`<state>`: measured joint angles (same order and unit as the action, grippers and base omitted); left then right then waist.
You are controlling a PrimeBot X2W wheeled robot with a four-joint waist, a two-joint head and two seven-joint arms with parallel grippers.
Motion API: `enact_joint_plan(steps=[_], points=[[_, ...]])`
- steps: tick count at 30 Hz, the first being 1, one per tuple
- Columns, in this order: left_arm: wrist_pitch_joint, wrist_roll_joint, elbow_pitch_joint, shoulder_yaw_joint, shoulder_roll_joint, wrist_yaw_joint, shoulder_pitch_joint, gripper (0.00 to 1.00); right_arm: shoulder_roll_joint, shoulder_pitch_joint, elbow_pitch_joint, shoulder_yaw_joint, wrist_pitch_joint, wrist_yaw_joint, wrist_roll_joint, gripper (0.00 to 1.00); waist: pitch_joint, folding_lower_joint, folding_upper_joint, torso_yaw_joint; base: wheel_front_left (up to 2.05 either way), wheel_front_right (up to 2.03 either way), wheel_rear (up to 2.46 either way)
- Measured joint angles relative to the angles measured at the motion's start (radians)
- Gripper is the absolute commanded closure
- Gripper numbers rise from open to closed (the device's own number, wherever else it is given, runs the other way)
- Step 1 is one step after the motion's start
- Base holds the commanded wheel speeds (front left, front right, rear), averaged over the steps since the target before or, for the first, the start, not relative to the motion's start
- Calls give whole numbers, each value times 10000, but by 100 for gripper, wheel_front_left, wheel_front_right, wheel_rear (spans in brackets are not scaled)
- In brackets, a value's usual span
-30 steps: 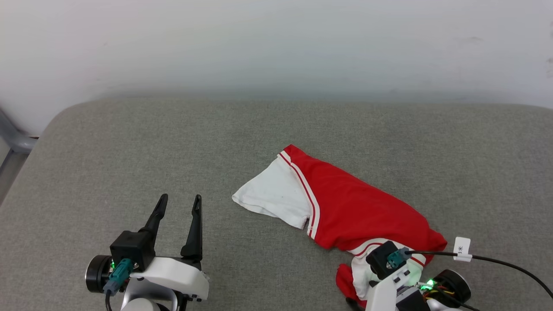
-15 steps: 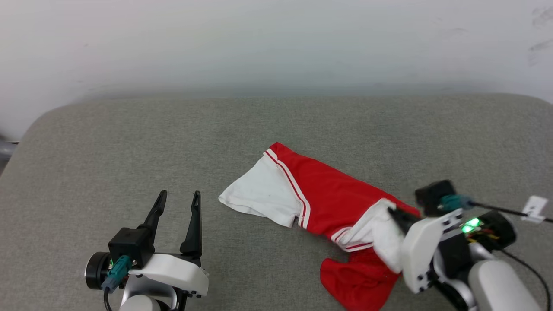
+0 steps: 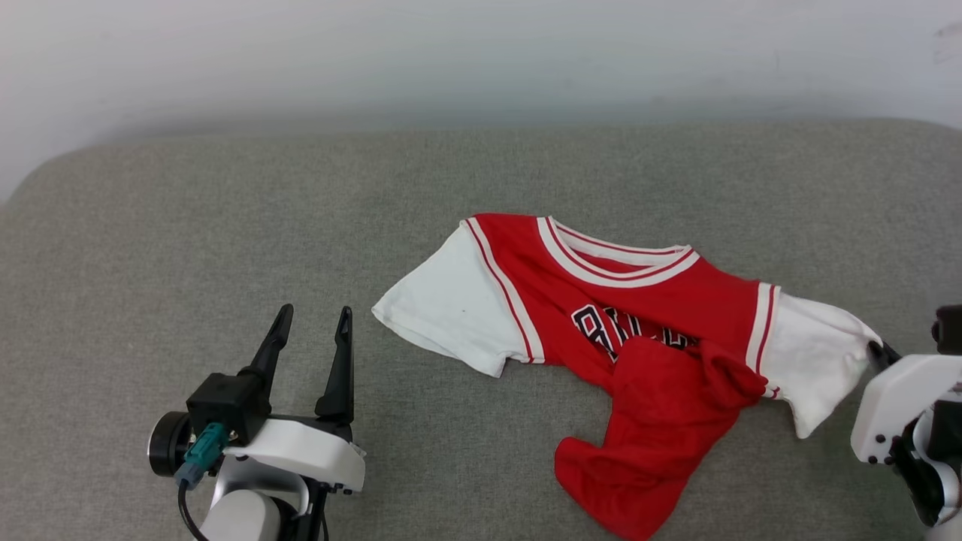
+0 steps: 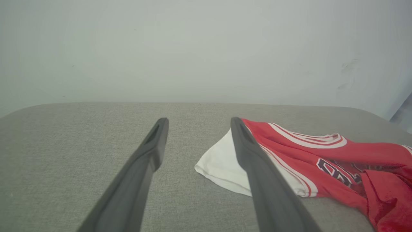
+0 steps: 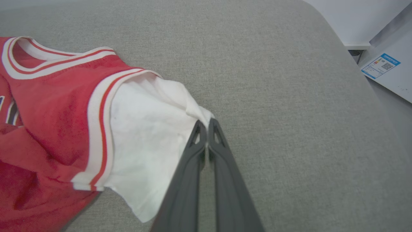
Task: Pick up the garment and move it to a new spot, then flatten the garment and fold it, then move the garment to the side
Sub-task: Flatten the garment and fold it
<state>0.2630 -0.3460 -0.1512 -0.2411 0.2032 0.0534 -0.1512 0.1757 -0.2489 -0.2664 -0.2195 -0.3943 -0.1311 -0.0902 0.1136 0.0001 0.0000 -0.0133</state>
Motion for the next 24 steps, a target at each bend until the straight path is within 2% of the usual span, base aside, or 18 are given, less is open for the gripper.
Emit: enact_joint_plan(steps=[3, 5, 6, 11, 18, 24], points=[[0, 17, -4, 63, -21, -23, -77, 0, -107, -1, -564, -531, 493, 0, 180, 100, 240, 0, 0, 35, 0, 0, 0], [0, 33, -12, 100, -29, -71, -169, 0, -169, -5, -976, -700, 838, -2, 380, 51, 372, 0, 0, 55, 0, 0, 0], [0, 65, -13, 121, -40, -94, -205, 0, -265, -13, -1152, -792, 1043, 0, 370, 0, 433, 0, 0, 64, 0, 0, 0], [0, 90, -100, 186, -73, -176, -248, 0, -535, -209, -1687, -934, 2328, -2, 481, 0, 551, 0, 0, 57, 0, 0, 0], [0, 174, -226, 268, -153, -226, -252, 0, -769, -274, -1463, -932, 4556, 0, 646, 0, 267, -1, 0, 14, 0, 0, 0], [0, 180, -387, 351, -146, -222, 68, 0, -1012, 250, -780, -151, 5262, 0, 608, 0, -256, -1, 0, -89, 0, 0, 0]])
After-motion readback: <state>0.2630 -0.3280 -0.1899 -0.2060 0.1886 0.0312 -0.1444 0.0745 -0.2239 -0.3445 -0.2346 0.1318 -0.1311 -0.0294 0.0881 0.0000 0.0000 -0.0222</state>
